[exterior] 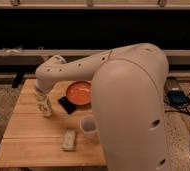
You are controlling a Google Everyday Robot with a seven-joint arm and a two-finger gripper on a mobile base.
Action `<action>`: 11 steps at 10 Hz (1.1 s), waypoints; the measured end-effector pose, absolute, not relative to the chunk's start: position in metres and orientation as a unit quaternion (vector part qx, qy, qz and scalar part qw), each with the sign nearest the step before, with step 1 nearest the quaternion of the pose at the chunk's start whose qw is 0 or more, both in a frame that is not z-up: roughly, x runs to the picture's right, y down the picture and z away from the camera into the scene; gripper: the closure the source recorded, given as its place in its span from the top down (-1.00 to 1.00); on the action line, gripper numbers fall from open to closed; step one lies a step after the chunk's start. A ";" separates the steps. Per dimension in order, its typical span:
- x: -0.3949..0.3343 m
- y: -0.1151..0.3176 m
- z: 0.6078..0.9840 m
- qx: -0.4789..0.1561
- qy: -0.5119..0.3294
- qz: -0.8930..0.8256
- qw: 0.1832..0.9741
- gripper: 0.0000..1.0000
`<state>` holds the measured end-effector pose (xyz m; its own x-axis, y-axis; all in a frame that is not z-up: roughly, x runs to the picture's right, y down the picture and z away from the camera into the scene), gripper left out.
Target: Stand the bottle upright
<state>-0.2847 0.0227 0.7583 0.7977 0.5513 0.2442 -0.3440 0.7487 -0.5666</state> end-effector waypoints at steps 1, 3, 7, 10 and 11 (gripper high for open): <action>-0.284 0.023 0.758 -0.256 -0.202 0.244 0.913 0.60; -0.283 0.022 0.758 -0.256 -0.201 0.244 0.913 0.60; -0.274 0.015 0.760 -0.266 -0.204 0.243 0.910 0.60; -0.263 0.006 0.764 -0.277 -0.207 0.242 0.907 0.60; -0.262 0.005 0.765 -0.280 -0.207 0.241 0.906 0.60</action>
<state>-0.2617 0.0046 0.7651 0.7981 0.5525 0.2404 -0.3203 0.7269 -0.6075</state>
